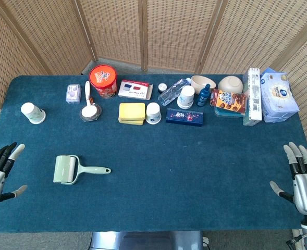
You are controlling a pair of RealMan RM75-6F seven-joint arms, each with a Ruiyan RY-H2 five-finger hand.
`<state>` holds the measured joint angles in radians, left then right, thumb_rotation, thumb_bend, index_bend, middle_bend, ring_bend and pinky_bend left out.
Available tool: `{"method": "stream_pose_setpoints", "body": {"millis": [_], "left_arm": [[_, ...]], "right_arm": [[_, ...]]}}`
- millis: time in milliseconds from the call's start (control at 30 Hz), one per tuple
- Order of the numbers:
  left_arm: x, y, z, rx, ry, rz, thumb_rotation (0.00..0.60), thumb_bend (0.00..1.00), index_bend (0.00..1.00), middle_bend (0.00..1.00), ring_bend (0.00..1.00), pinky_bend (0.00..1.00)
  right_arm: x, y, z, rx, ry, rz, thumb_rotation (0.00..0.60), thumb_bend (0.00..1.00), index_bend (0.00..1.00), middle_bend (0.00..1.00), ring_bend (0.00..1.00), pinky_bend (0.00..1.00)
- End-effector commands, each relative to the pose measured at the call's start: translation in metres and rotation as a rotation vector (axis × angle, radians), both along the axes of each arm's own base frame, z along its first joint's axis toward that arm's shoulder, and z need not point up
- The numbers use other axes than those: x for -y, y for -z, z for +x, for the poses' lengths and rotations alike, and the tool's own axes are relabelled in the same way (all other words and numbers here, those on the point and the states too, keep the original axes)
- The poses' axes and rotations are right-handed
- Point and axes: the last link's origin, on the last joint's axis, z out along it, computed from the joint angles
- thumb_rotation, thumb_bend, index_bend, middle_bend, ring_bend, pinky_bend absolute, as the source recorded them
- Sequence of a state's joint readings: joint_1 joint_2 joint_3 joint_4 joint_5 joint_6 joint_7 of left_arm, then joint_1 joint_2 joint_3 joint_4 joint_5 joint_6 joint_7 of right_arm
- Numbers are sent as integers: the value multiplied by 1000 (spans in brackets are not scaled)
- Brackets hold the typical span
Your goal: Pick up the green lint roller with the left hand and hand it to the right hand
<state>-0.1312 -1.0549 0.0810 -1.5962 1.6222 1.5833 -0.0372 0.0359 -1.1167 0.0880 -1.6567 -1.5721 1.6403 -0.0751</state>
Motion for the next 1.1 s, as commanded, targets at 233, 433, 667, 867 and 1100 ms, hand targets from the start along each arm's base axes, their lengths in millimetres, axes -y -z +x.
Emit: {"method": "stream_pose_setpoints", "body": {"millis": [233,433,667,867,1100], "left_arm": [[0,7,-4,-4,-26,-43,600,0,0,0,0,83],[-8,21,-12,-11,-88,-120,600,0,0,0,0,83],[-35,52,-18,-13,-163,-248,600,0,0,0,0,83],[-55,74,-15,-30,-193,-310,600,0,0,0,0,83],[-70,88,-4,-14,-200,-339,600,0,0,0,0,83]], "right_arm": [[0,0,0,1,3,13,600,0,0,0,0,0],[0,1,0,11,6,22,600,0,0,0,0,0],[1,1,-2,17,16,29,600,0,0,0,0,0],[3,2,-3,19,20,35,600,0,0,0,0,0],[3,1,-4,22,24,35,600,0,0,0,0,0]]}}
